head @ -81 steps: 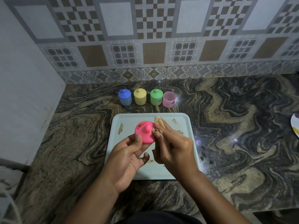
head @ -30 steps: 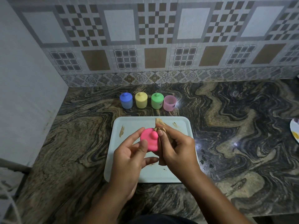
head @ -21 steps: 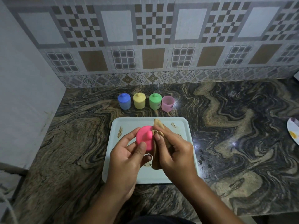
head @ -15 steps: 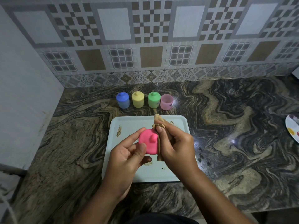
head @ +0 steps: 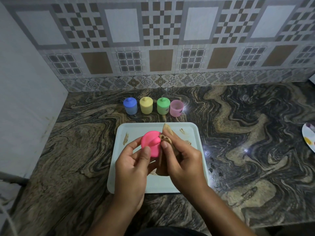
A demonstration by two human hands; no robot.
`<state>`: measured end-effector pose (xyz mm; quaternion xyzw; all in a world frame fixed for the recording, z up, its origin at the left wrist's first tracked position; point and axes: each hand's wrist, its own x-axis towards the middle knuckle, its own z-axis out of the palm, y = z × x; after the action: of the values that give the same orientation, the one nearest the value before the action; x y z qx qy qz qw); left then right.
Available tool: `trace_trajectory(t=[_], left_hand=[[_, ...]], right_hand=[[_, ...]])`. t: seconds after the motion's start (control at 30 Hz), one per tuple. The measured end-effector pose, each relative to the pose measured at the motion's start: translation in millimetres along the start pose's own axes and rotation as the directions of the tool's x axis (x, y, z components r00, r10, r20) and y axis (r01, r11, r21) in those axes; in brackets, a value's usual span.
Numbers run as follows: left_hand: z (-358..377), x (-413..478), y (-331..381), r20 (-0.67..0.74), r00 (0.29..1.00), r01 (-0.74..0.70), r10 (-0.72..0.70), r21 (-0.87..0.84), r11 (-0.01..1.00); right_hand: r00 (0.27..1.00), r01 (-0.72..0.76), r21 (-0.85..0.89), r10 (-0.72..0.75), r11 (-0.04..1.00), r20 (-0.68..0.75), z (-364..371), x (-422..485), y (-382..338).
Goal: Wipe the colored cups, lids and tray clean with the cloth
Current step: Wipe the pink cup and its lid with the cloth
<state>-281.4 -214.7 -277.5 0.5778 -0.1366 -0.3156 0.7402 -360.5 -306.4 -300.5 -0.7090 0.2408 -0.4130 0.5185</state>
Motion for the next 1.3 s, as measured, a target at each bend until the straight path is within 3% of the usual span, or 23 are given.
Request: trace_trajectory(t=[0.1,0.33,0.43,0.57,0.8,0.9,1.03,1.23,1.3], left_hand=[[-7,4,4,-0.005,0.999,0.045,-0.045,0.001,0.999],[-8,-6,1,0.222,0.975,-0.018,-0.003,0.093,0.996],[-4,-8,-3,0.152,0.988,-0.012,-0.002,0.093,0.996],[-12,1,2,0.020,0.999,0.034,-0.033,-0.016,0.999],[-15,-3,6,0.224,0.974,0.019,-0.041,0.097,0.995],[-7,-2,3,0.156,0.988,0.009,-0.019,0.065,0.998],[-10,4,7,0.053,0.998,0.038,-0.037,-0.033,0.999],[-17,3,13,0.231,0.973,-0.013,-0.009,0.093,0.996],[-12,2,11,0.226,0.974,-0.033,0.009,0.103,0.994]], right_hand=[[0.994,0.105,-0.079,-0.106,0.991,-0.011,0,-3,5],[0.997,-0.073,0.116,0.076,0.991,-0.022,1,10,-4],[0.996,-0.094,0.137,0.094,0.986,0.004,2,7,-4],[1.000,0.009,0.028,-0.009,1.000,-0.002,5,-3,1],[0.998,-0.056,0.149,0.059,0.987,-0.016,0,11,-7],[0.997,-0.079,0.132,0.078,0.988,0.013,1,7,-5],[1.000,0.016,0.015,-0.016,1.000,0.020,2,-1,0],[0.999,-0.031,0.130,0.032,0.991,-0.005,1,10,-9],[0.999,-0.047,0.145,0.048,0.988,0.000,2,10,-9]])
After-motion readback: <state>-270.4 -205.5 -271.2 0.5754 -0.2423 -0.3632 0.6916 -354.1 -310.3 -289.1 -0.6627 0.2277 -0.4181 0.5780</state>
